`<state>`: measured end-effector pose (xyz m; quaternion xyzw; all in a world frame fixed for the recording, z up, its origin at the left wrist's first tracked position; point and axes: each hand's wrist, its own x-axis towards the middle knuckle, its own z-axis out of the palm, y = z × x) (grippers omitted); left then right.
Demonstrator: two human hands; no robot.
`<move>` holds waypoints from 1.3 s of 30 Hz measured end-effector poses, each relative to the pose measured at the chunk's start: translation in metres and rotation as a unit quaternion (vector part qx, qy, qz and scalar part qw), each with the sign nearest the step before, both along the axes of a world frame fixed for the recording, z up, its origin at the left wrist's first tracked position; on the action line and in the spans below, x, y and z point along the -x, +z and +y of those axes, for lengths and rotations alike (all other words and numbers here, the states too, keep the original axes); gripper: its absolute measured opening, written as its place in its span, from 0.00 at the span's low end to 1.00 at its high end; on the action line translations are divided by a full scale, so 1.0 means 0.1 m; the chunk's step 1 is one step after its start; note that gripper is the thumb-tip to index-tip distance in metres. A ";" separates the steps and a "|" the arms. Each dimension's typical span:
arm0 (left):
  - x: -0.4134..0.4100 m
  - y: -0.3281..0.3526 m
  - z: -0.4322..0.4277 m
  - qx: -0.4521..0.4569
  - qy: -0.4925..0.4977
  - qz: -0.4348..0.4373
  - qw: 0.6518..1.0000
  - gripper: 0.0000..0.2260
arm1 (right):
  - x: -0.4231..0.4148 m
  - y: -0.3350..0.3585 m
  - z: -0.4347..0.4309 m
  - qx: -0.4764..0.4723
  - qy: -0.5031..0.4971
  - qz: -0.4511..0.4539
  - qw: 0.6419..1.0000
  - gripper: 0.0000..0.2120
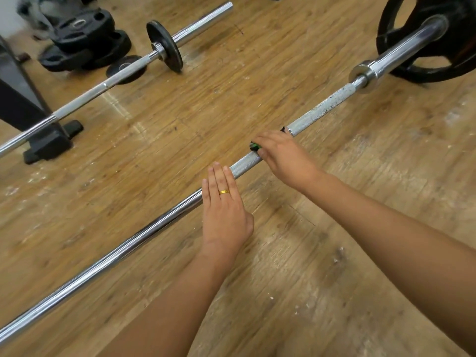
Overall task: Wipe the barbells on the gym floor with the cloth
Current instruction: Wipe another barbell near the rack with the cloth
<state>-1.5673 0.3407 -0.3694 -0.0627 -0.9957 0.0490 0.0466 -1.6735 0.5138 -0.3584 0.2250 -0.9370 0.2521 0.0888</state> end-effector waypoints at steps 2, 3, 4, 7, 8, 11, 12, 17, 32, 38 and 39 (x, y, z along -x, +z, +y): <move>-0.02 0.02 0.04 0.000 0.000 -0.006 1.000 0.44 | -0.09 0.00 -0.08 0.011 -0.045 0.019 0.999 0.16; -0.03 0.02 0.05 -0.001 0.002 -0.007 1.000 0.44 | -0.15 -0.03 -0.14 0.010 -0.041 0.030 0.999 0.16; -0.04 0.02 0.07 0.001 0.003 -0.006 1.000 0.44 | -0.19 -0.05 -0.16 0.007 -0.021 0.030 0.999 0.15; -0.11 0.01 0.08 0.001 0.005 -0.009 1.000 0.45 | -0.16 0.00 -0.03 -0.028 0.039 -0.008 0.999 0.15; -0.13 0.01 0.08 0.000 0.004 -0.006 1.000 0.45 | -0.11 0.03 0.03 -0.032 0.033 -0.017 0.999 0.14; -0.19 0.00 0.11 -0.001 -0.002 0.001 1.000 0.46 | -0.09 0.07 0.07 -0.011 -0.053 -0.010 0.998 0.13; -0.21 0.00 0.12 -0.005 -0.003 0.001 1.000 0.46 | -0.15 0.06 0.02 -0.012 -0.062 0.001 0.998 0.13; -0.32 -0.01 0.20 -0.007 -0.002 -0.005 1.000 0.46 | -0.34 0.08 0.08 -0.036 0.043 -0.021 0.998 0.13; -0.68 0.01 0.36 -0.022 -0.024 -0.015 0.999 0.44 | -0.60 0.17 0.29 -0.044 -0.051 -0.016 0.998 0.15; -0.82 0.06 0.46 -0.033 -0.021 -0.030 0.999 0.43 | -0.80 0.25 0.38 -0.074 0.034 -0.034 0.996 0.17; -0.82 0.10 0.49 -0.045 -0.020 -0.033 0.998 0.42 | -0.78 0.26 0.42 -0.078 0.026 -0.035 0.996 0.17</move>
